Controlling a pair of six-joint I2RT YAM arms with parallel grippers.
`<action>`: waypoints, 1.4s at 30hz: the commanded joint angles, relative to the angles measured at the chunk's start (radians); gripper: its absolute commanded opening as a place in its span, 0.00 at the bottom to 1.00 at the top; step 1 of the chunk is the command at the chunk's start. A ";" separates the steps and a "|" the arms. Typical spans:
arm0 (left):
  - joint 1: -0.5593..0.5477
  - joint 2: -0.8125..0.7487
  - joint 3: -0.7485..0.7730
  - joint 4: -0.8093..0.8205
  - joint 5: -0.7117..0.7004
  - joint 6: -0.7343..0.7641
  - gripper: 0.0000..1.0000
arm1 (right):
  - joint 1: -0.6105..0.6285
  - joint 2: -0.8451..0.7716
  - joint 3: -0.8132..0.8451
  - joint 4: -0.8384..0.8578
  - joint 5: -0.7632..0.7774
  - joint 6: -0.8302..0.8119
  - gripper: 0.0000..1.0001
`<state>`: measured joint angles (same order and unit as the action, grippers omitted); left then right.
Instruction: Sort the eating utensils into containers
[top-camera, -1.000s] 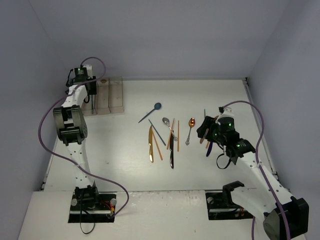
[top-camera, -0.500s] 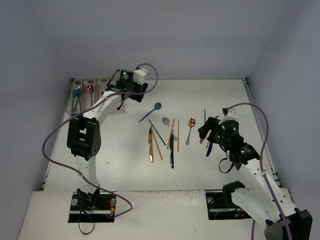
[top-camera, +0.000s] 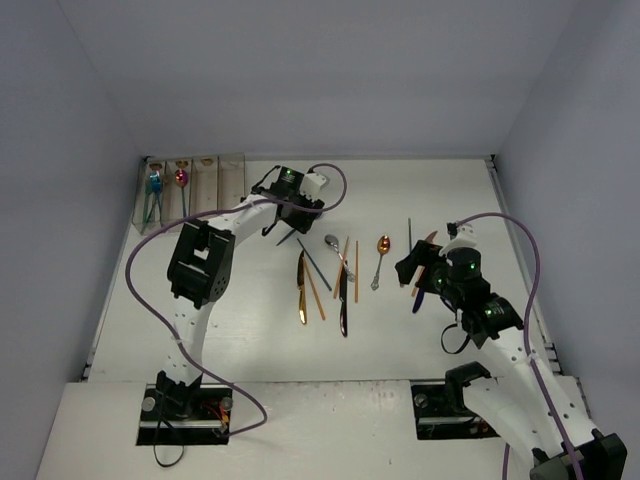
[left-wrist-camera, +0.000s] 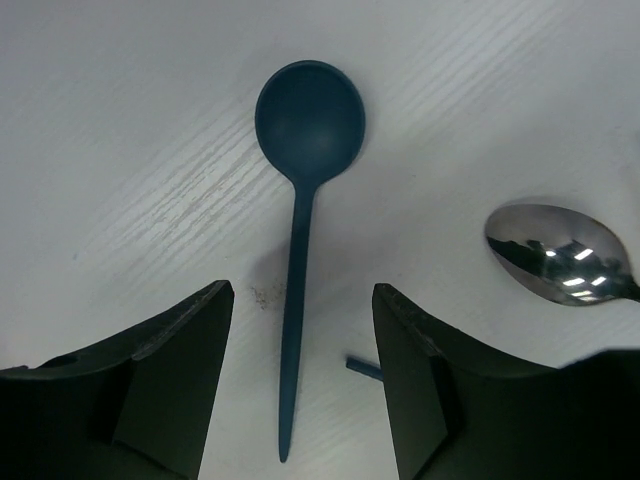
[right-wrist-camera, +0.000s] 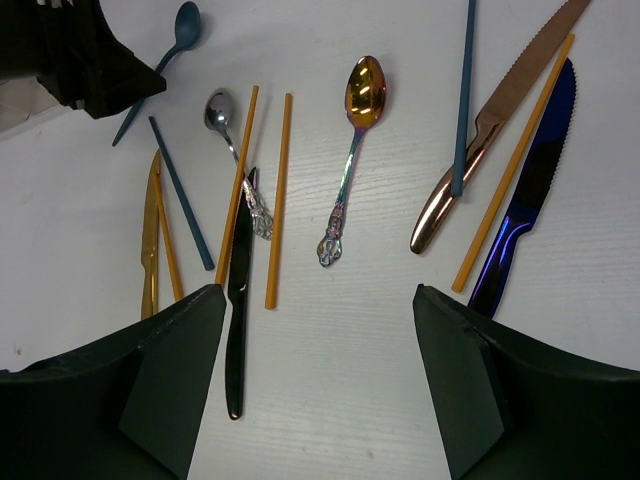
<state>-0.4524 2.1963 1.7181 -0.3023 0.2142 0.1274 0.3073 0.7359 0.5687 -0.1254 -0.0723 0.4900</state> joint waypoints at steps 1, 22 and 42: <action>0.006 -0.001 0.100 -0.002 -0.010 0.019 0.55 | -0.005 -0.012 0.000 0.027 -0.015 0.004 0.74; 0.022 -0.022 0.105 -0.032 -0.044 0.020 0.00 | -0.005 0.007 -0.001 0.026 -0.006 0.015 0.74; 0.509 -0.206 0.158 -0.043 -0.293 -0.272 0.00 | -0.005 0.126 0.033 0.027 0.036 -0.028 0.74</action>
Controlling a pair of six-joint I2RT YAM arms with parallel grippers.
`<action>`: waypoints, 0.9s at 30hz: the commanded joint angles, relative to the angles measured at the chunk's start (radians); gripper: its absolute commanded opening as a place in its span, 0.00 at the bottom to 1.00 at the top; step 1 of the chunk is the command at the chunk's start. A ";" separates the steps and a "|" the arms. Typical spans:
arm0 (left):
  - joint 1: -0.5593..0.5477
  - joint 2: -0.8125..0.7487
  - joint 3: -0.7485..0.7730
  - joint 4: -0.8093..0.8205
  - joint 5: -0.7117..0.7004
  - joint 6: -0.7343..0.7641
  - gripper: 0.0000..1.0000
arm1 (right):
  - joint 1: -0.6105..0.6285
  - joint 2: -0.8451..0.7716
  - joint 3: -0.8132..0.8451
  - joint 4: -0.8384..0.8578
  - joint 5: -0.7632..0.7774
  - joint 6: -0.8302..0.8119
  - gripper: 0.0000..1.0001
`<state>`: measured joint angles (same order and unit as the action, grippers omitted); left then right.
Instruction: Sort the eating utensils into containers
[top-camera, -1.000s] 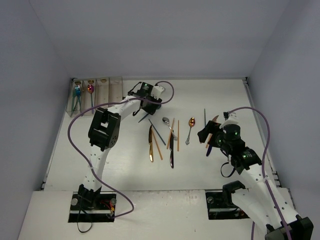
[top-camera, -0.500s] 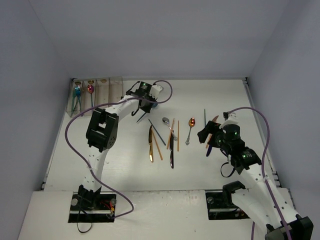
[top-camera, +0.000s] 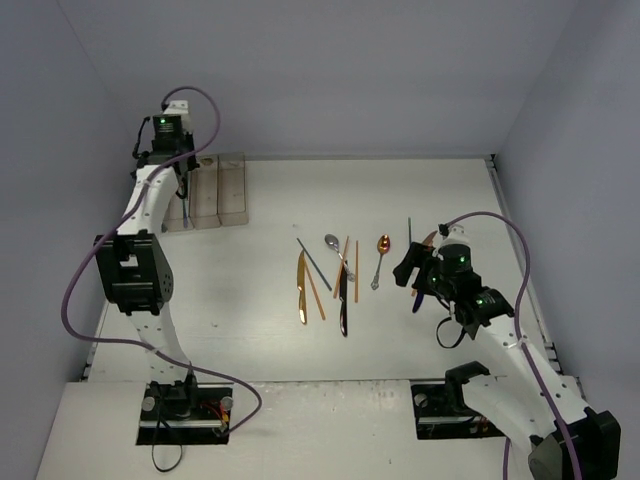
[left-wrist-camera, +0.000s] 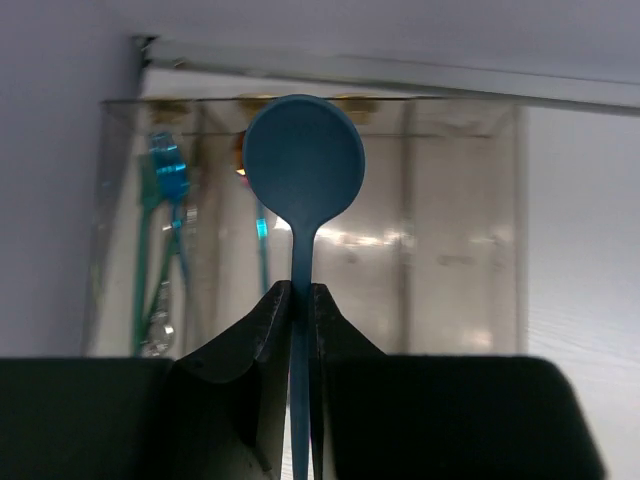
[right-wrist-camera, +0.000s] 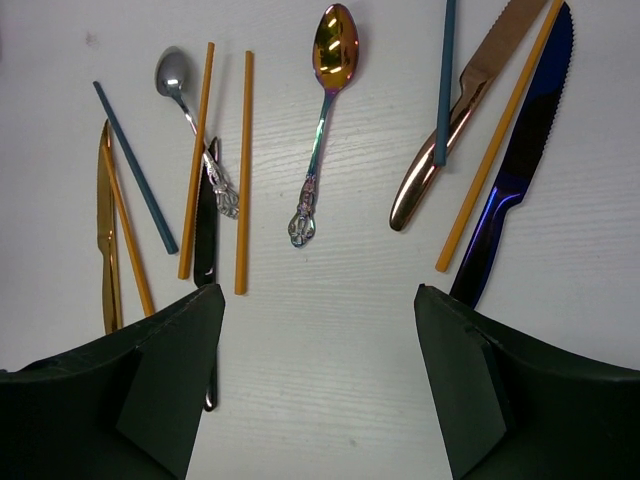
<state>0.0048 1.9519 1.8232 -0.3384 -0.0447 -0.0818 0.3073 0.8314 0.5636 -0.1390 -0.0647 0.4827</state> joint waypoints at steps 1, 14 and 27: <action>0.072 0.052 0.062 -0.003 -0.031 -0.066 0.00 | -0.005 0.034 0.040 0.041 0.028 -0.023 0.74; 0.147 0.283 0.206 0.033 0.017 -0.050 0.06 | -0.004 0.110 0.058 0.041 0.052 -0.022 0.74; 0.125 0.052 0.035 0.098 0.063 -0.135 0.50 | 0.019 0.347 0.169 0.057 0.165 -0.058 0.74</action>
<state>0.1445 2.2114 1.8758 -0.3089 -0.0136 -0.1513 0.3106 1.1078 0.6470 -0.1335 0.0164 0.4465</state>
